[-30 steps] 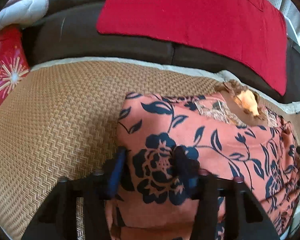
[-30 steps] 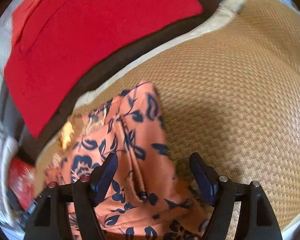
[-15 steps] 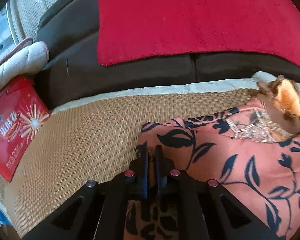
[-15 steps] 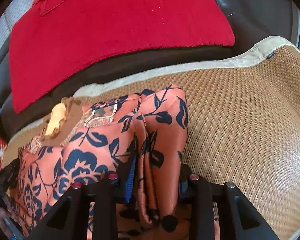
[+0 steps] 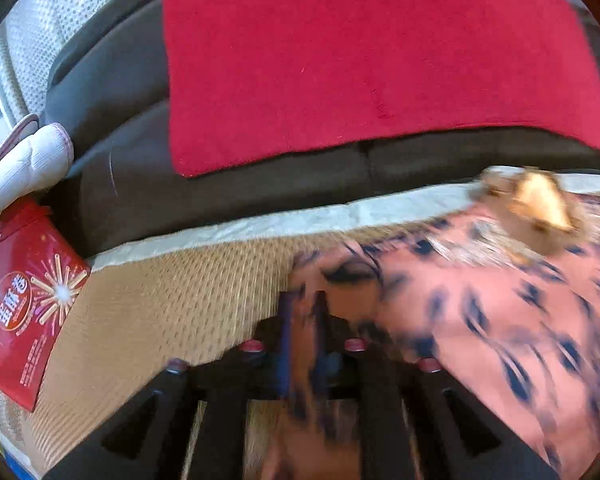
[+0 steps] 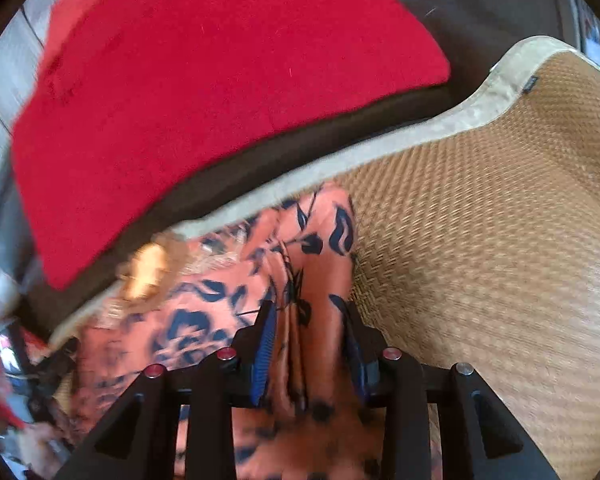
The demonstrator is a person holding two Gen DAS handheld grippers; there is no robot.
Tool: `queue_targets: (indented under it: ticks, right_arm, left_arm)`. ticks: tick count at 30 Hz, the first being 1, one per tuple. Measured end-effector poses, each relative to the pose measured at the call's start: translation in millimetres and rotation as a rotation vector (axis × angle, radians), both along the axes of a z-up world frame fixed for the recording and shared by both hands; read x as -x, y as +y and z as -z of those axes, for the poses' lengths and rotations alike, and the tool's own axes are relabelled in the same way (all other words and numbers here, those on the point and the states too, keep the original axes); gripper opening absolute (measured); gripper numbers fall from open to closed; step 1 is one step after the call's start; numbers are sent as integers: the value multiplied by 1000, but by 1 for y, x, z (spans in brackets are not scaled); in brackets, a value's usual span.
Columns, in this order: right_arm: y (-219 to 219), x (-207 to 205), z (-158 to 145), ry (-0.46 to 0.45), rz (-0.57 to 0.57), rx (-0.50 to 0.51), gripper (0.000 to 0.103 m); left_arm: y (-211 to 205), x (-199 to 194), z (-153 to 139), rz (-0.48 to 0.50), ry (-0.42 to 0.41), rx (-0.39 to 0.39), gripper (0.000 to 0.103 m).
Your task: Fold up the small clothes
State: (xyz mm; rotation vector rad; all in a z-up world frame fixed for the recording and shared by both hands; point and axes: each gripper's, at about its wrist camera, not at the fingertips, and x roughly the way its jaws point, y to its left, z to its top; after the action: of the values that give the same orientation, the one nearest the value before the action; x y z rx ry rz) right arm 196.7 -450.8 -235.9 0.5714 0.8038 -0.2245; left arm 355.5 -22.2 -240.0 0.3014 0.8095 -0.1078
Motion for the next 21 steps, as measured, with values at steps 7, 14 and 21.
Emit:
queue_targets:
  ticks: [7, 14, 21]
  right_arm:
    - [-3, 116, -26, -26, -73, -139, 88]
    - [22, 210, 25, 209, -109, -190, 88]
    - [47, 228, 110, 391, -17, -202, 88]
  left_arm:
    - [73, 121, -23, 46, 29, 95, 80]
    - [145, 218, 10, -48, 199, 262, 80]
    - [165, 254, 39, -106, 330, 412, 80]
